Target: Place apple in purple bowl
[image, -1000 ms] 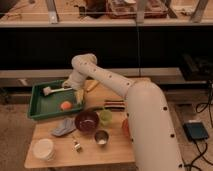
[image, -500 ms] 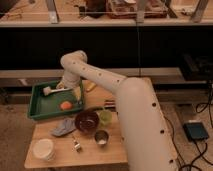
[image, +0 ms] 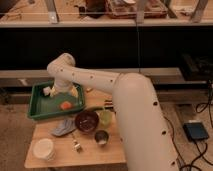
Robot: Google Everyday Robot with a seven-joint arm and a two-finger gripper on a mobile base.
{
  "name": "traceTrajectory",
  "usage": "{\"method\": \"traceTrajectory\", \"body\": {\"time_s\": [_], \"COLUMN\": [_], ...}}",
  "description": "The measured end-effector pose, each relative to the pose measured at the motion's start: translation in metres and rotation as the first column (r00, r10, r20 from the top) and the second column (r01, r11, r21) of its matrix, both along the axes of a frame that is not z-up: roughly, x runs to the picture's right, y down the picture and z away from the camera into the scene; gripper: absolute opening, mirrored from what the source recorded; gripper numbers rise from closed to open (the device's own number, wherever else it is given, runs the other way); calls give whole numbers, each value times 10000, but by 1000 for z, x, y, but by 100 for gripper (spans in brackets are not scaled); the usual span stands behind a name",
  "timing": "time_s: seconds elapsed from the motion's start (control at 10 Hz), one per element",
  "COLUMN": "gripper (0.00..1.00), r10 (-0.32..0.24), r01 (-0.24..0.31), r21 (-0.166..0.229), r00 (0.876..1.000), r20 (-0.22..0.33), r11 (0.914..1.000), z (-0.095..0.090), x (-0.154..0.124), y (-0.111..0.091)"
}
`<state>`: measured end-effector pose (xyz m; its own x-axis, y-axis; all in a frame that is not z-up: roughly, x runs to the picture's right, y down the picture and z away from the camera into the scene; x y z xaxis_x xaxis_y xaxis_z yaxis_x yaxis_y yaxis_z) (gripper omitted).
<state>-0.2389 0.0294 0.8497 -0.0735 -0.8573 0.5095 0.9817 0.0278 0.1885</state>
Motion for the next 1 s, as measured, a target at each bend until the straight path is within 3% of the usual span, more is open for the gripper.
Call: {"method": "traceTrajectory", "body": {"time_s": [0.2, 0.6, 1.0], "gripper": [80, 80, 80], "r10": [-487, -1194, -1613], "r01": [487, 1187, 1601], "r21": [36, -785, -1411], "r00": [9988, 9928, 9869], "r20": [-108, -49, 30], "r11": [9988, 9898, 9770], "z": [8, 26, 45], "x": [-2, -4, -8], "y": [7, 21, 52]}}
